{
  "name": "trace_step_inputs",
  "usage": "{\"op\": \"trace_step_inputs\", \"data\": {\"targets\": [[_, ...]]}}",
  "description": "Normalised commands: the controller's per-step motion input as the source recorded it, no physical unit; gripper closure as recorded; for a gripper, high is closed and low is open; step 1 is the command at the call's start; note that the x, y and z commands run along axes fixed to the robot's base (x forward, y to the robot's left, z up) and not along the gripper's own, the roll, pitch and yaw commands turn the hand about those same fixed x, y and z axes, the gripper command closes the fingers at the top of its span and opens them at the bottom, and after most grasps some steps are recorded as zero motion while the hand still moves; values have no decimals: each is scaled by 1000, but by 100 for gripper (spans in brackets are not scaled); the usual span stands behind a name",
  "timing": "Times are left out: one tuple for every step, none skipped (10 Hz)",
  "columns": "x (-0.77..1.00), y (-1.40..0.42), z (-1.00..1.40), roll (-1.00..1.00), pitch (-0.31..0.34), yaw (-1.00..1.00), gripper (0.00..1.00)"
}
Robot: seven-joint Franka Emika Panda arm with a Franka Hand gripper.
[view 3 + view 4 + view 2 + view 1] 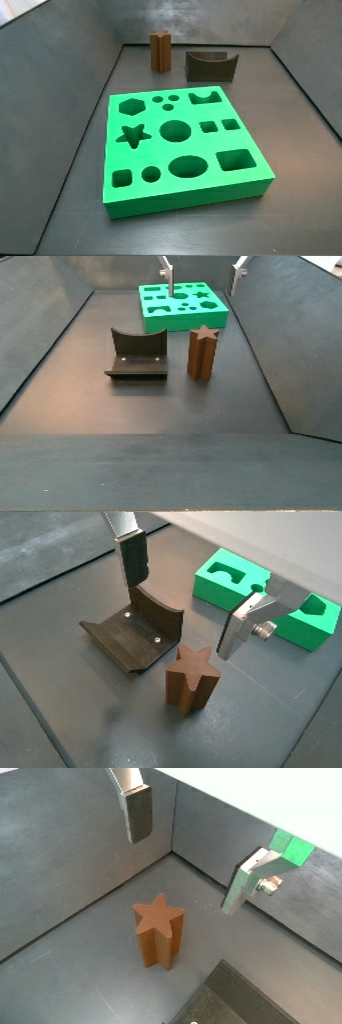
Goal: Pick up the star object. Move up. Move to above the board. Insert the star object.
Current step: Pick up the star object.
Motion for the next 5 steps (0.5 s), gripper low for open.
{"op": "trace_step_inputs", "data": {"targets": [[0,-26,-74,0,0,0,0],[-431,-197,-603,-80,-243,-57,0],[-206,-377,-851,0,-210,-37,0],[-186,-311,-1000,11,-137,0,0],[-151,-211,-1000,36,-116,0,0]]}}
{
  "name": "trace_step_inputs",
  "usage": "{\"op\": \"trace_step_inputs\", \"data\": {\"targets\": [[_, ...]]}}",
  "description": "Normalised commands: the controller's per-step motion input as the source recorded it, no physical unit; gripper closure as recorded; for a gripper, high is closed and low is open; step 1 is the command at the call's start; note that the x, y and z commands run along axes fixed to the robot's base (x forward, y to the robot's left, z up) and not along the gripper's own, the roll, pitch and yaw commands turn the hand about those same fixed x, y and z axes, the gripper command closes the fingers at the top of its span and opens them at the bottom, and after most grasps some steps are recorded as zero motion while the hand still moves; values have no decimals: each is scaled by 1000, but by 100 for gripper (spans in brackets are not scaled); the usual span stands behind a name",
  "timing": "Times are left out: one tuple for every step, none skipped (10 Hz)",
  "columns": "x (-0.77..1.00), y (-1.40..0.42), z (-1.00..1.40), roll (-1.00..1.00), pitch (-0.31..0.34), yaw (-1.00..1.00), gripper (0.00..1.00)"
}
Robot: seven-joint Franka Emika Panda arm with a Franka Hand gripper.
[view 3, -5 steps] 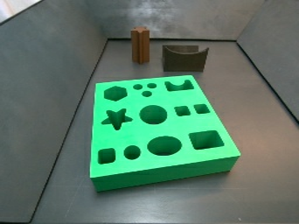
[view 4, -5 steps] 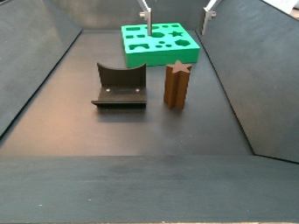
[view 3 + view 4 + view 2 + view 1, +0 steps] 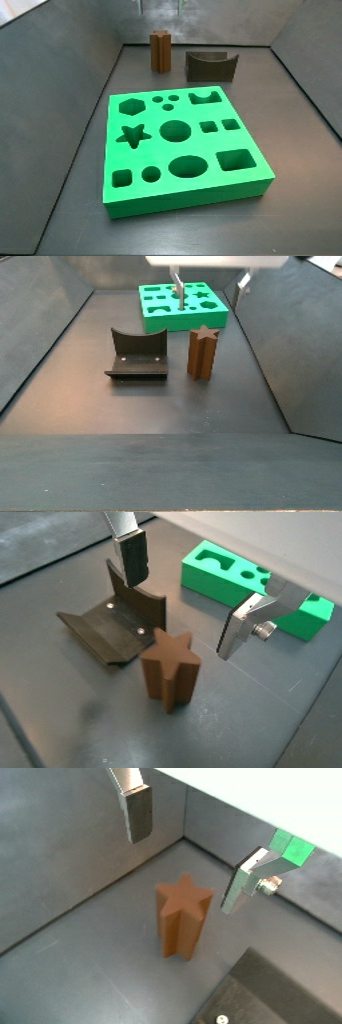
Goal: Pick up the star object. Move up. Move to above the board. Insert the star object.
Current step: Pick up the star object.
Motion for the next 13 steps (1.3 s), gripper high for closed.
{"op": "trace_step_inputs", "data": {"targets": [[0,0,-917,11,-89,0,0],[23,0,-834,0,-59,0,0],[71,31,-786,0,-51,0,0],[0,0,-763,33,-49,0,0],[0,0,-823,53,0,0,0],[0,117,-983,26,0,89,0],[23,260,-969,0,0,203,0],[0,86,-334,-57,-10,74,0],[0,0,0,-9,0,0,0],[0,0,0,0,0,0,0],[0,0,0,0,0,0,100],[0,0,0,0,0,0,100],[0,0,0,0,0,0,100]]}}
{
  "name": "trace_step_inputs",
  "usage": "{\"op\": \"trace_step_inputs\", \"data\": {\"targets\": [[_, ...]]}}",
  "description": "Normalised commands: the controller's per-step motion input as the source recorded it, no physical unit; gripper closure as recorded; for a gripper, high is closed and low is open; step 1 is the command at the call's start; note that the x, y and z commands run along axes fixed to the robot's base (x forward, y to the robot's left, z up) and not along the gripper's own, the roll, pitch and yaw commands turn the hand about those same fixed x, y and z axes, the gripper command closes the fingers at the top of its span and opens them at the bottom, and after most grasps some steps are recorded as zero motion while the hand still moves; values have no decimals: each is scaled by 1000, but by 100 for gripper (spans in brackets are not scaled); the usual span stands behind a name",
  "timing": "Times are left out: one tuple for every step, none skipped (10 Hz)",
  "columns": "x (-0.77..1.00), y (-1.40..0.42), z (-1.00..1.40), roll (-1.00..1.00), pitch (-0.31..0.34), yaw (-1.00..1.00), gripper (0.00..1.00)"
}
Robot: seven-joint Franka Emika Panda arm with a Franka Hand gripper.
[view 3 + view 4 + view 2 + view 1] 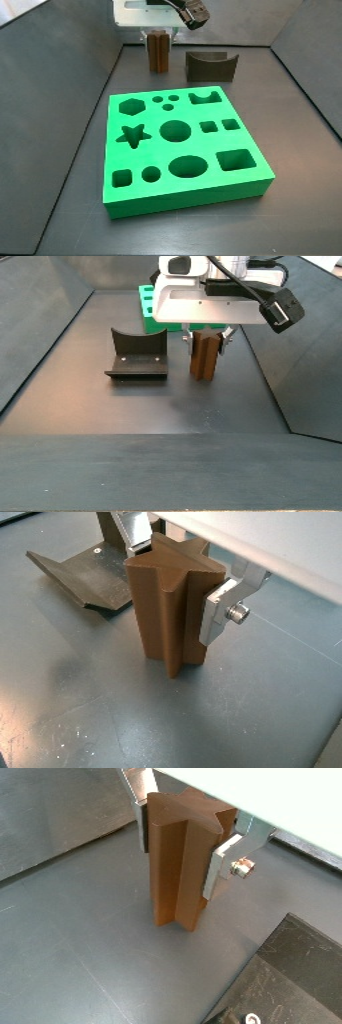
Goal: Pick up the star object. Move up. Move to above the board. Insert the star object.
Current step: Pick up the star object, then move up.
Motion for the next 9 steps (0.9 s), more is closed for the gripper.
{"op": "trace_step_inputs", "data": {"targets": [[0,0,0,0,0,0,100],[0,0,0,0,0,0,100],[0,0,0,0,0,0,100],[0,0,0,0,0,0,100],[0,0,0,0,0,0,100],[0,0,0,0,0,0,100],[0,0,0,0,0,0,100],[0,0,0,0,0,0,100],[0,0,833,0,0,0,100]]}}
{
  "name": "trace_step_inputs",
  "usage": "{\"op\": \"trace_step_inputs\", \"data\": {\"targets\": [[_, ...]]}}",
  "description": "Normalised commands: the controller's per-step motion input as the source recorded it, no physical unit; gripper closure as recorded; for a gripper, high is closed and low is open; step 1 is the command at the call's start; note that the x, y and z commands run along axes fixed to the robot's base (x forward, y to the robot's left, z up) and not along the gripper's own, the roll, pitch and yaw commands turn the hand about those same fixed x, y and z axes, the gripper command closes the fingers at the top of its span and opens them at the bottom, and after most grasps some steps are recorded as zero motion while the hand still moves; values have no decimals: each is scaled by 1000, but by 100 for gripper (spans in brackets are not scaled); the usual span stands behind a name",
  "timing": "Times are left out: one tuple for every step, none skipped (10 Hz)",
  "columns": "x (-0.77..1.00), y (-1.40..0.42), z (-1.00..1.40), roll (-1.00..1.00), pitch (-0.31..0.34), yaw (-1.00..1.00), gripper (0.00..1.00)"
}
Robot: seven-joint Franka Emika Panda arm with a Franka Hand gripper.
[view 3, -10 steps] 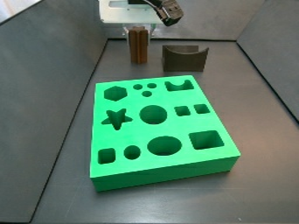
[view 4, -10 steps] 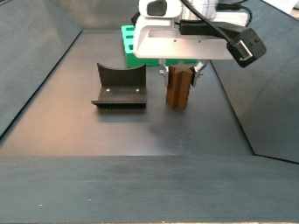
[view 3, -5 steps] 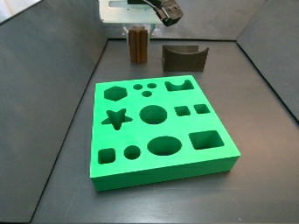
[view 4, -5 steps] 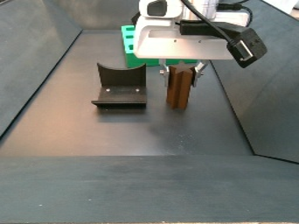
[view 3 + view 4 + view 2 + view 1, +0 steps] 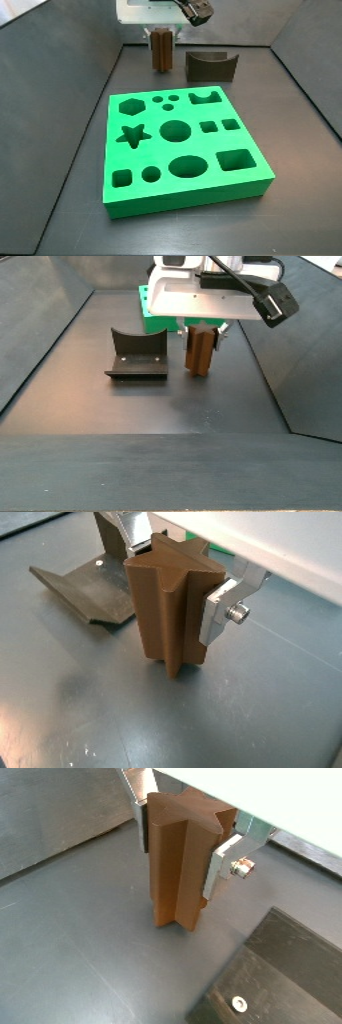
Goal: Pick up the star object. Move up. Move to above the board. Insert the star object.
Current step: Move up, then move to above the board.
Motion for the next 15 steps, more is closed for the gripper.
{"op": "trace_step_inputs", "data": {"targets": [[-59,22,786,0,31,9,100],[-67,20,697,6,42,3,100],[-54,14,571,18,40,-7,100],[-33,13,369,34,37,-14,100],[-27,13,207,47,40,-17,100],[-133,-91,1000,-43,-146,-34,100],[-132,-92,1000,-38,-143,-35,100],[-138,-85,1000,-26,-113,-28,100],[-130,-79,1000,-13,-70,-27,100],[-120,-72,1000,2,-22,-26,100],[-112,-67,1000,22,26,-26,100],[-109,-63,1000,40,33,-24,100],[-105,-58,1000,57,37,-21,100],[-97,-53,1000,76,44,-14,100],[-89,-50,1000,86,53,-4,100]]}}
